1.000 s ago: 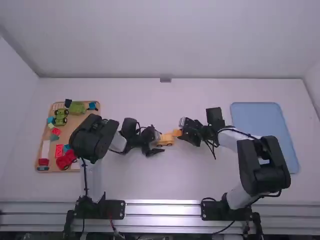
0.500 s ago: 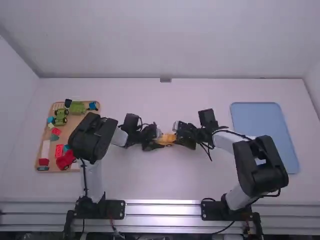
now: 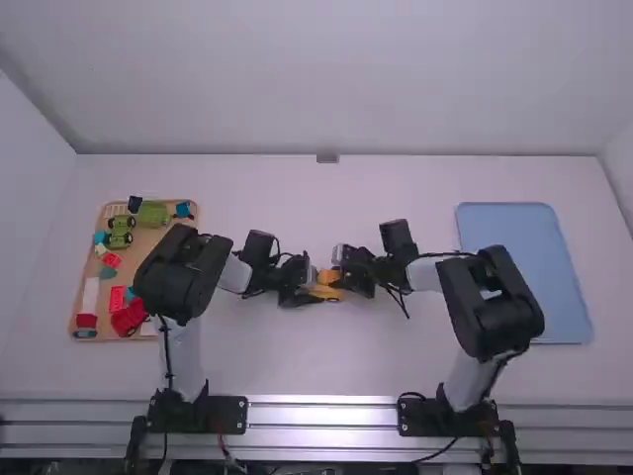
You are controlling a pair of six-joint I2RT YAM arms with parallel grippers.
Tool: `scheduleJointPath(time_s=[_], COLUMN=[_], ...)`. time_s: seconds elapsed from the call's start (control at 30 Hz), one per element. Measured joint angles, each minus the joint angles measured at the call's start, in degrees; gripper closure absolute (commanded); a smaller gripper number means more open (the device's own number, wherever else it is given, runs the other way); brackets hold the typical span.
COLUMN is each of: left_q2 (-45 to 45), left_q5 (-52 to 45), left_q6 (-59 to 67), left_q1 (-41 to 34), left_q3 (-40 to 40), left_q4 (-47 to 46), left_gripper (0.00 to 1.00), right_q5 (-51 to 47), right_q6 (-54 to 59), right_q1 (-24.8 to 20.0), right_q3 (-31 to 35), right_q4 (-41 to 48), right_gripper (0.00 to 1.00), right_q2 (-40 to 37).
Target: Assemble lego blocks to make yellow taxi
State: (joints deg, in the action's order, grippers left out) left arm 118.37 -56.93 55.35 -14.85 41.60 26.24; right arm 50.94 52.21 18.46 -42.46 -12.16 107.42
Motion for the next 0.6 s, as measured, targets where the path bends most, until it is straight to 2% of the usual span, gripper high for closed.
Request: scheduleJointPath(time_s=[0.27, 0.43, 0.6], left_q2=[0.0, 0.0, 0.0], left_q5=[0.6, 0.9, 1.0], left_q6=[-1.7, -2.0, -2.2], left_q1=[0.0, 0.0, 0.0], left_q3=[-0.2, -0.2, -0.2], left_q4=[1.7, 1.9, 1.9], left_gripper=[0.55, 0.56, 0.56], right_q5=[2.0, 0.1, -1.7], right_q6=[-0.7, -1.7, -3.0], right_q1=[0.9, 3.3, 3.7], right_q3=[0.0, 0.0, -1.0], right_q4=[-1.0, -0.9, 0.8], right_gripper=[0.89, 0.90, 0.92], right_q2=[0.1, 0.1, 0.0])
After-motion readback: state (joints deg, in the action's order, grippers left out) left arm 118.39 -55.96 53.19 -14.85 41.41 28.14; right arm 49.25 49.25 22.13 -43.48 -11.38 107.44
